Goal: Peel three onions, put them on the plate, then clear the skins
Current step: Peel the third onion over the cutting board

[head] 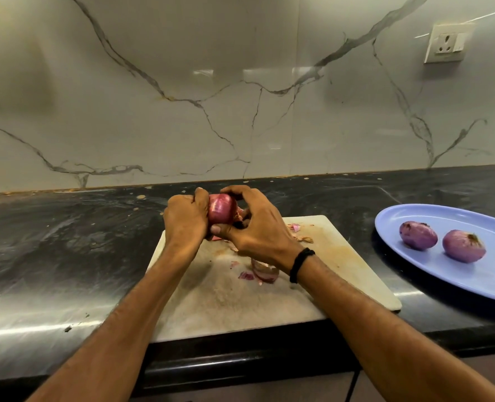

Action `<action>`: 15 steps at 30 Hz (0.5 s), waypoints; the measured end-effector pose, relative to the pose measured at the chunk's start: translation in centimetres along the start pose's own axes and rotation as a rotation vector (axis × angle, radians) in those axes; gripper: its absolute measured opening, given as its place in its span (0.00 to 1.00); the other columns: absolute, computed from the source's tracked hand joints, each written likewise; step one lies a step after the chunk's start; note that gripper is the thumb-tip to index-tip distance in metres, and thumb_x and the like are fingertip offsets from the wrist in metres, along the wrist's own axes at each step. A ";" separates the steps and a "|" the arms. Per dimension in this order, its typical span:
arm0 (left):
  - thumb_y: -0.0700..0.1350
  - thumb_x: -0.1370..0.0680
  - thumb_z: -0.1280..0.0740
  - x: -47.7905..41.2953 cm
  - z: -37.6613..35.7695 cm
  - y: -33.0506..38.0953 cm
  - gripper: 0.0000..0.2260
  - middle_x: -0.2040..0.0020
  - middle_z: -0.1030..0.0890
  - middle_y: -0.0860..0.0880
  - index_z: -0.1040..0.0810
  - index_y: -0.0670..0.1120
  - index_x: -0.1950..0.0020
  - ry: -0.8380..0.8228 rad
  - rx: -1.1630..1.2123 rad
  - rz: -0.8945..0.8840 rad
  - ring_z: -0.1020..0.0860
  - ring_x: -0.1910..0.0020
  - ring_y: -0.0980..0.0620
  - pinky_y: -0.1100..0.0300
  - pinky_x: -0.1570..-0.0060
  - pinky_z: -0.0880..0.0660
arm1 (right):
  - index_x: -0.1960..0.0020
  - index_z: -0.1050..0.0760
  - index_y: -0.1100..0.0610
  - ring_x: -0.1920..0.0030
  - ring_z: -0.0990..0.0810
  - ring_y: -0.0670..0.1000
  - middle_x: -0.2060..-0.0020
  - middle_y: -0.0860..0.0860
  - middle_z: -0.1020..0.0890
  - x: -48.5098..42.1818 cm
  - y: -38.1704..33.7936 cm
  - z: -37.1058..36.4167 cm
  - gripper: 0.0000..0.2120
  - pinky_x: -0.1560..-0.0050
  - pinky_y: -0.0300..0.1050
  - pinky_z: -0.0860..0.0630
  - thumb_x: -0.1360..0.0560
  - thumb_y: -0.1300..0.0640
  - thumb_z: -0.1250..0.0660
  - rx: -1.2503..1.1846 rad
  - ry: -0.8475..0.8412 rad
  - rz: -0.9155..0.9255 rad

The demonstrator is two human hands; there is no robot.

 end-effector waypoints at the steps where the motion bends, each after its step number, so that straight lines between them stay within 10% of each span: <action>1: 0.48 0.17 0.40 -0.1 0.1 0.0 0.20 0.65 0.19 0.36 0.21 0.37 0.63 0.014 0.000 -0.002 0.21 0.66 0.35 0.46 0.63 0.20 | 0.34 0.30 0.55 0.48 0.25 0.48 0.41 0.51 0.25 0.0 -0.1 0.1 0.33 0.48 0.36 0.26 0.33 0.50 0.21 -0.018 0.006 -0.007; 5: 0.46 0.18 0.38 -0.3 0.5 0.1 0.18 0.68 0.22 0.42 0.23 0.40 0.65 0.052 0.035 0.030 0.24 0.75 0.46 0.60 0.79 0.28 | 0.37 0.33 0.53 0.47 0.22 0.49 0.43 0.47 0.26 -0.2 0.1 0.5 0.32 0.49 0.35 0.22 0.35 0.53 0.20 -0.129 0.032 -0.085; 15: 0.49 0.19 0.37 0.0 0.7 0.5 0.16 0.66 0.20 0.44 0.19 0.44 0.62 0.013 0.060 -0.006 0.24 0.69 0.46 0.55 0.71 0.27 | 0.38 0.33 0.52 0.45 0.23 0.49 0.42 0.52 0.27 -0.6 1.2 1.4 0.34 0.49 0.36 0.21 0.37 0.51 0.18 -0.126 0.155 -0.171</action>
Point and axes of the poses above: each hand's wrist, its own x-axis away from the middle knuckle, its own z-axis out of the back of the hand, y = z × x, the point moved 3 cm from there along -x, towards the middle knuckle
